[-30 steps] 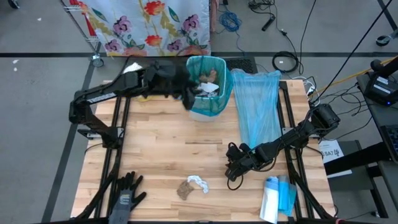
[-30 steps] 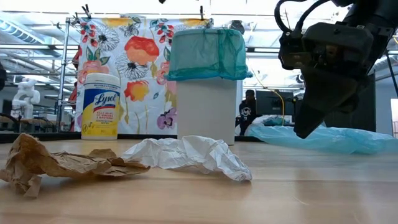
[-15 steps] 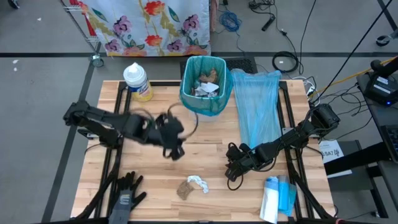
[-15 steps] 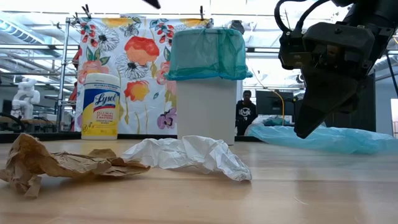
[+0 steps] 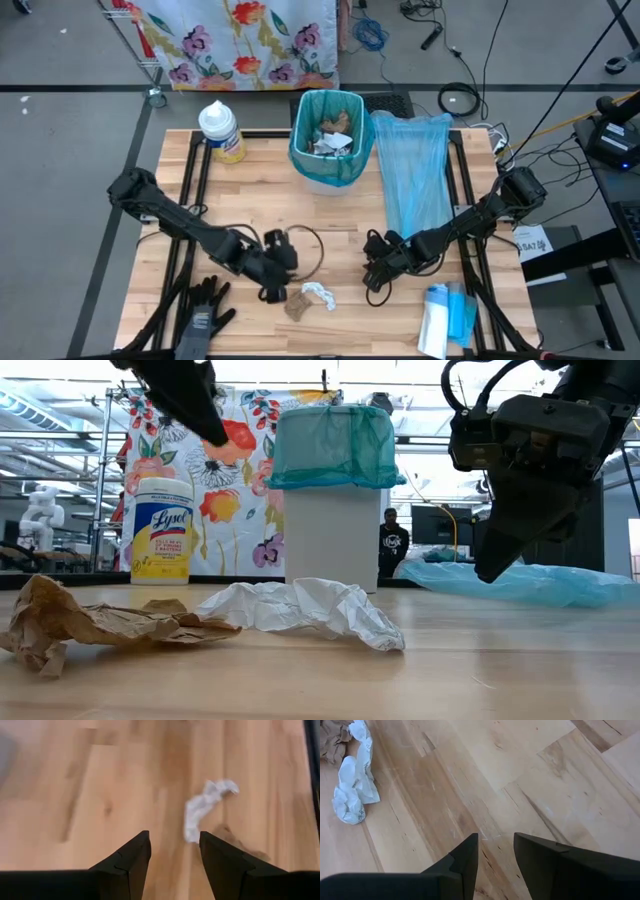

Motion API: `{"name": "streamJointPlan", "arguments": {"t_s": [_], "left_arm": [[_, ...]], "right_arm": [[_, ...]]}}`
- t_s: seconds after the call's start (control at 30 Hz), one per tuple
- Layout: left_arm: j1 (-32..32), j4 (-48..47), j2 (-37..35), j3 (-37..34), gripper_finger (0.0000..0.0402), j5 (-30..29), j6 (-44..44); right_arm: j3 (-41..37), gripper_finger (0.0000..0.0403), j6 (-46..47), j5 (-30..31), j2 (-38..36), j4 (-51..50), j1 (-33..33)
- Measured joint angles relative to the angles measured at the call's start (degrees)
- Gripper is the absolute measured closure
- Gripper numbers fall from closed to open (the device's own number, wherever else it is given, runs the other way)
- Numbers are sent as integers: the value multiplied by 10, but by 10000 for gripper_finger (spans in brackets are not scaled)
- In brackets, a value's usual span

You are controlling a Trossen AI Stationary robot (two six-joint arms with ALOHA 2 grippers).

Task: Place trash/remove bag and relplace
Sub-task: Put the white napkin into the trash bin

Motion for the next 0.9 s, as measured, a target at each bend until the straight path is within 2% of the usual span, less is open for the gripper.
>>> {"name": "streamJointPlan", "arguments": {"t_s": [0.23,0.47,0.7,0.8,0.9], "left_arm": [[7,109,96,0,229,72,108],[25,187,160,0,229,93,110],[49,197,208,0,234,141,100],[57,194,215,0,270,158,63],[63,187,214,1,345,176,39]], "right_arm": [[0,287,1,-1,0,0,17],[0,287,16,-1,0,0,37],[0,287,30,0,0,-1,46],[0,287,31,0,0,-1,47],[0,287,31,1,0,-1,47]]}}
